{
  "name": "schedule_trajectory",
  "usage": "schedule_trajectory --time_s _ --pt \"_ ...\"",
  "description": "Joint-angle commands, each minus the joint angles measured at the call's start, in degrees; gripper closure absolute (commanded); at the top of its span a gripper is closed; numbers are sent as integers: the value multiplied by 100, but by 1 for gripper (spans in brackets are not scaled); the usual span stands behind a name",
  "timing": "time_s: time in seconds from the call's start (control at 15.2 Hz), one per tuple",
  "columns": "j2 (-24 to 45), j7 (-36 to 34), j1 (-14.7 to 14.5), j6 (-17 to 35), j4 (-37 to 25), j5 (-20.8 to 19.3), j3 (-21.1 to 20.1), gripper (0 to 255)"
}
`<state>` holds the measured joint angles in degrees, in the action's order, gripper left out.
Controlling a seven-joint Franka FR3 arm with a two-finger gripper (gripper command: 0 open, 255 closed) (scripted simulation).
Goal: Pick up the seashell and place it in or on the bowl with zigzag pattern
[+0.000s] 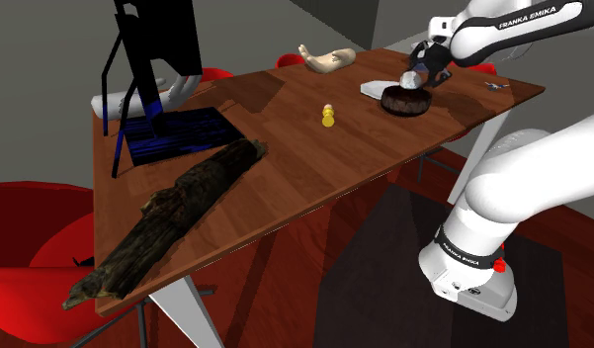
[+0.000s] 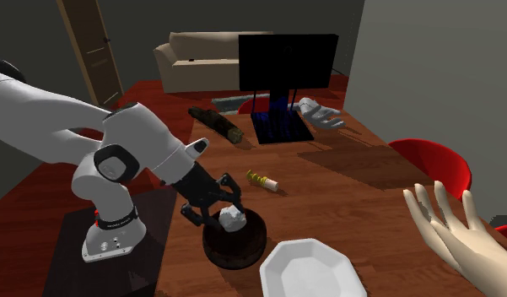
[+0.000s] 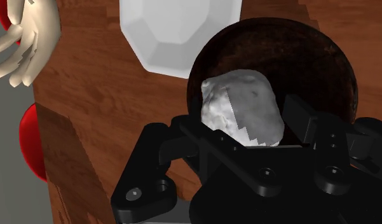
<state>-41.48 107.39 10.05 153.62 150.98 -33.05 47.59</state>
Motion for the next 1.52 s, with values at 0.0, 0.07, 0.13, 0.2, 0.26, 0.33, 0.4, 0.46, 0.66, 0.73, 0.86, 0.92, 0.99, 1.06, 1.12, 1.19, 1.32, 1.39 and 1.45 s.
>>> schedule_trajectory --time_s 0.0,0.07,0.13,0.2,0.26,0.33,0.4,0.46,0.66,0.73,0.86,0.92,0.99,1.06,1.12,1.19,1.32,1.39,1.45 --pt "93 -8 -5 186 88 -43 82 255" --pt "130 -8 -8 257 121 -60 117 255" --pt "129 -8 -7 257 122 -60 117 255" --pt "130 -8 -8 257 121 -60 117 255" --pt "130 -8 -8 257 121 -60 117 255" --pt "130 -8 -8 257 121 -60 117 255" --pt "130 -8 -8 257 121 -60 117 255" --pt "130 -8 -8 257 121 -60 117 255" --pt "130 -8 -8 257 121 -60 117 0" --pt "130 -8 -8 257 121 -60 118 0" --pt "130 -8 -8 257 121 -60 118 0" --pt "130 -8 -8 257 121 -60 118 0" --pt "-119 -3 123 1 138 -62 -40 0" --pt "-361 8 238 -254 147 -50 -189 0" --pt "-595 22 337 -510 146 -28 -328 0" --pt "-772 38 408 -709 139 -1 -435 0" --pt "-770 41 410 -708 139 3 -437 0" --pt "-770 41 411 -708 140 3 -437 0" --pt "-770 41 410 -708 139 3 -437 0"
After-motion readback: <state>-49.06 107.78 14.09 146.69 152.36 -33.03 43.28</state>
